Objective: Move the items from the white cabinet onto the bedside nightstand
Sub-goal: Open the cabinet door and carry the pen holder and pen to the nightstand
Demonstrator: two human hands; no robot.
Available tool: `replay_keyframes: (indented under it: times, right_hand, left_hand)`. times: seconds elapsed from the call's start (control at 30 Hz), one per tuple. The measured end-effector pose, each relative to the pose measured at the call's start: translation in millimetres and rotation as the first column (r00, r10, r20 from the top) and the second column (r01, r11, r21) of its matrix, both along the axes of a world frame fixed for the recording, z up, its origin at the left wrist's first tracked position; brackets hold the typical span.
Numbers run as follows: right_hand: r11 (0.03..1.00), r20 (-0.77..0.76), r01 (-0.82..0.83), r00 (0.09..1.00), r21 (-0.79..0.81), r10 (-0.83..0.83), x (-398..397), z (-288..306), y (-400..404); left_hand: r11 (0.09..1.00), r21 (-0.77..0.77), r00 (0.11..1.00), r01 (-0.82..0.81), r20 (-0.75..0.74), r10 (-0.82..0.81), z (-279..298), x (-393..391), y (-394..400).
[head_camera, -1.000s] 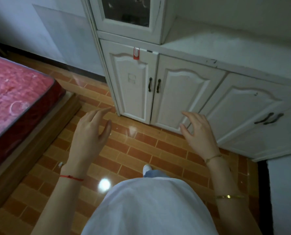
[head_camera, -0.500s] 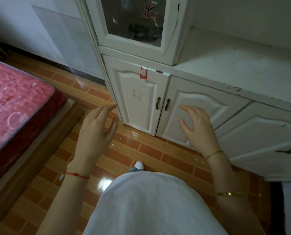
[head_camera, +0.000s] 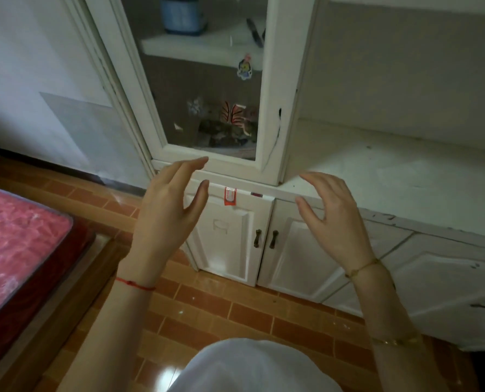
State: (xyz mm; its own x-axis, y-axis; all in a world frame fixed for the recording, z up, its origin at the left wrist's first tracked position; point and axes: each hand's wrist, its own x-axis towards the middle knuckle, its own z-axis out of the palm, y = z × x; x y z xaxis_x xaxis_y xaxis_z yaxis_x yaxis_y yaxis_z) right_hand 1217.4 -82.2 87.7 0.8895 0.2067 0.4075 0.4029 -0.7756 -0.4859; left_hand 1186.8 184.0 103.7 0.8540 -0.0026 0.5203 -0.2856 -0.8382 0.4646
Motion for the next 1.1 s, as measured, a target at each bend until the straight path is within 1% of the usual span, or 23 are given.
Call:
replay_keyframes:
  times: [0.13, 0.2, 0.27, 0.4, 0.5, 0.6, 0.67, 0.83, 1.1]
  right_hand:
    - [0.999, 0.157, 0.003, 0.988, 0.051, -0.011, 39, 49, 1]
    - [0.998, 0.256, -0.009, 0.967, 0.069, -0.009, 56, 76, 2]
    - [0.997, 0.363, -0.014, 0.932, 0.079, -0.016, 72, 105, 3]
    - [0.991, 0.510, -0.030, 0.859, 0.128, -0.040, 100, 156, 5]
    - [0.983, 0.552, -0.034, 0.831, 0.178, -0.071, 119, 182, 8]
    - [0.980, 0.551, -0.042, 0.831, 0.193, -0.073, 137, 196, 11]
    - [0.981, 0.555, -0.051, 0.829, 0.189, -0.064, 145, 200, 13]
    - [0.981, 0.579, -0.058, 0.813, 0.186, -0.062, 153, 202, 16]
    - [0.986, 0.537, -0.082, 0.844, 0.146, -0.009, 151, 206, 21]
  left_hand:
    - [0.998, 0.012, 0.981, 0.056, 0.183, -0.058, 50, 49, -9]
    - [0.997, 0.022, 0.957, 0.079, 0.279, -0.082, 78, 72, -14]
    - [0.995, -0.002, 0.927, 0.095, 0.364, -0.088, 109, 93, -19]
    - [0.991, -0.018, 0.826, 0.132, 0.555, -0.099, 174, 130, -33]
    - [0.988, -0.003, 0.751, 0.152, 0.650, -0.114, 217, 155, -45]
    - [0.984, -0.031, 0.713, 0.176, 0.694, -0.105, 248, 175, -59]
    - [0.979, -0.047, 0.703, 0.197, 0.703, -0.108, 262, 184, -67]
    - [0.960, -0.067, 0.715, 0.273, 0.682, -0.156, 275, 196, -87]
    - [0.956, -0.099, 0.735, 0.277, 0.662, -0.145, 279, 188, -88]
